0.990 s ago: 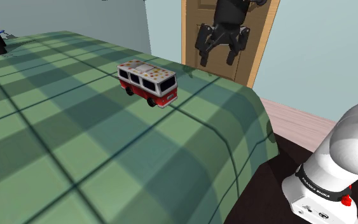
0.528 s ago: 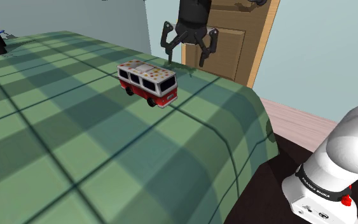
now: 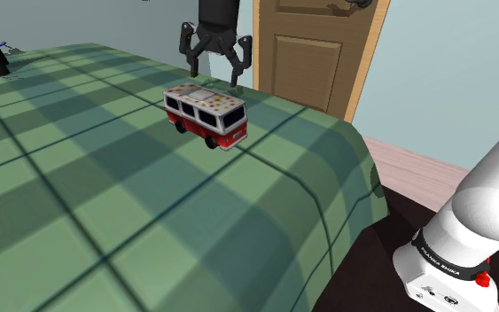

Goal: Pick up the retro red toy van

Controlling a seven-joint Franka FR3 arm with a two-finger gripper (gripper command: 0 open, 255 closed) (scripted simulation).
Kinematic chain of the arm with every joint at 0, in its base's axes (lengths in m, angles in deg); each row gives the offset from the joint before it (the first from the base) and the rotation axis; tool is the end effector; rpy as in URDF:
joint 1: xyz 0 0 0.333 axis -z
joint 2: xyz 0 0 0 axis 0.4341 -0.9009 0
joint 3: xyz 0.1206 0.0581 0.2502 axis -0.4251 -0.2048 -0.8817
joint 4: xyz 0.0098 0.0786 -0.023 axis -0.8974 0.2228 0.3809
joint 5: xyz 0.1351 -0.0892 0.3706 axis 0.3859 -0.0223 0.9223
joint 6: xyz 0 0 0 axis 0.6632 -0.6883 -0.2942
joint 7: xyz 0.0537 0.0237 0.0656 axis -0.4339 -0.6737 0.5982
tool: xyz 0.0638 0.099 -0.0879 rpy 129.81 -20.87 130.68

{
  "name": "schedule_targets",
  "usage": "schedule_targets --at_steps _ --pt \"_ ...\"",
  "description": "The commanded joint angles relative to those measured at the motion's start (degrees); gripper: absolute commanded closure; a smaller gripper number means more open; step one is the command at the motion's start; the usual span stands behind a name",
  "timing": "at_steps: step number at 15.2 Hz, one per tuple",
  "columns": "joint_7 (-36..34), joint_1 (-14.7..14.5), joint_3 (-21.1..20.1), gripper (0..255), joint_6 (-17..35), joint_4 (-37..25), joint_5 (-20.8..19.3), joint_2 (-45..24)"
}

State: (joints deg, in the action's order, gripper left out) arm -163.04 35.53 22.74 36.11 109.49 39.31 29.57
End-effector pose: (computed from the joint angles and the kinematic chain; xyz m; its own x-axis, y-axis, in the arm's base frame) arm 0.5374 0.2322 0.5346 0.5356 -0.8377 -0.1069 -0.8409 -0.5175 -0.1585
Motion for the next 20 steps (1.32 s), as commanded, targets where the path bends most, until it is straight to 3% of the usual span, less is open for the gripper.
schedule_targets --at_steps 1,5,15,16,20 --pt "-7.0 -0.6 -0.9 0 0.1 -4.8 -2.4 -5.0" --pt "-19.1 -3.4 -0.5 0 -1.9 -17.2 -7.7 -15.8" --pt "-18.1 -2.8 -0.1 0 4.3 -9.8 -6.9 -14.6" --pt "-18.1 -2.8 -0.1 255 4.3 -9.9 -6.9 -14.7" --pt "-18.1 -2.8 -0.2 255 4.3 -9.9 -6.9 -14.6"
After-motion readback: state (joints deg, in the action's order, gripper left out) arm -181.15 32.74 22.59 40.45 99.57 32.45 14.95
